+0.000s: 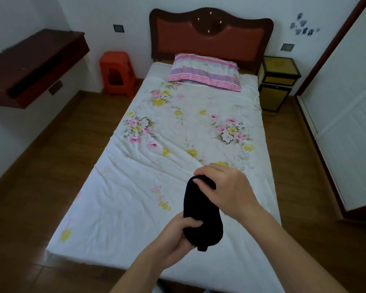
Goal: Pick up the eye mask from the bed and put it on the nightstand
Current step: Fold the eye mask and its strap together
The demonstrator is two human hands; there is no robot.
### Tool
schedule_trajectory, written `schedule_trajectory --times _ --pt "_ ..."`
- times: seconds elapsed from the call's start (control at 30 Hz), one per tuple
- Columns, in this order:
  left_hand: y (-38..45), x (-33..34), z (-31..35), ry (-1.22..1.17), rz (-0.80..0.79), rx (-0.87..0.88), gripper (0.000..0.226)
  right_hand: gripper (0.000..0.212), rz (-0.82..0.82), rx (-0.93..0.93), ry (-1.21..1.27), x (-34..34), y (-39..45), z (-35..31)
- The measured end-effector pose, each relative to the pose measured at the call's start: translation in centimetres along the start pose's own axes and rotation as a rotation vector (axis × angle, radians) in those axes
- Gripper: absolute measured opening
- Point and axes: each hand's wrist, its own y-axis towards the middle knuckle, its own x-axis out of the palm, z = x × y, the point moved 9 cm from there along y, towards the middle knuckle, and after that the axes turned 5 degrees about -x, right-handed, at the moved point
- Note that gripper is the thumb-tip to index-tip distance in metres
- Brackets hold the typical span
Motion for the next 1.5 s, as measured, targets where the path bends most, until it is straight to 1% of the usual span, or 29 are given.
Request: schedule_trajectory --times 0.07,0.13,0.2,0.27,0.37,0.5,0.6,0.67,0.77,0.93,1.13,1.23,1.33,1.4,1.47,1.5 --pt "-0.5 0.4 -0.7 -0.008 -0.035 -0.023 0.048 0.013 -0.068 0.039 0.02 0.5 0.6 0.7" --pt "-0.8 0.9 -1.0 0.0 -0.041 -0.03 0.048 0.015 -0.096 0.097 0.051 0.9 0.8 1.6" --pt "-0.9 0.8 -1.0 0.069 0.017 -0.006 0.048 0.017 -0.093 0.138 0.083 1.2 0.7 2.2" --pt "-0.8 0.3 -0.9 0.125 0.095 0.028 0.042 0.02 -0.077 0.163 0.112 1.2 0.4 2.5" --pt "-0.7 -0.3 -0.9 0.124 0.151 0.039 0.032 0.023 -0.081 0.184 0.209 1.2 -0.2 2.6" --pt "-0.5 -0.9 -0.6 0.03 0.183 0.038 0.03 0.028 -0.173 0.114 0.258 2.0 -1.3 2.2" --pt "-0.2 -1.3 -0.5 -0.024 0.217 0.025 0.029 0.027 -0.125 0.04 0.246 1.9 -2.1 1.5" --pt "0.0 -1.5 -0.4 -0.036 0.218 0.022 0.029 0.024 -0.056 -0.078 0.174 1.5 -2.8 0.2" --pt "0.3 -1.4 -0.3 -0.071 0.198 0.019 0.031 0.023 0.022 -0.239 0.063 1.4 -4.3 -1.8" --pt "0.3 -0.9 0.3 -0.159 0.137 0.004 0.027 0.018 0.08 -0.369 -0.043 2.0 -7.3 -3.5" --pt "-0.1 -0.7 0.8 -0.089 0.126 -0.021 0.029 0.019 0.114 -0.386 -0.076 2.6 -9.3 -4.1" --pt "-0.2 -0.7 0.5 -0.101 0.105 -0.054 0.03 0.019 0.127 -0.383 -0.084 2.6 -9.8 -4.4" --pt "-0.7 -0.2 0.3 -0.258 0.019 -0.089 0.039 0.019 0.132 -0.374 -0.1 2.4 -10.3 -4.6" --pt "-1.3 0.1 0.8 -0.352 -0.058 -0.073 0.05 0.019 0.143 -0.364 -0.099 2.1 -10.5 -4.6" --pt "-1.9 0.4 1.3 -0.363 -0.11 -0.051 0.062 0.019 0.156 -0.365 -0.101 1.8 -10.7 -4.9" --pt "-2.1 0.6 1.4 -0.343 -0.112 -0.046 0.065 0.019 0.163 -0.369 -0.102 1.7 -10.8 -5.0"
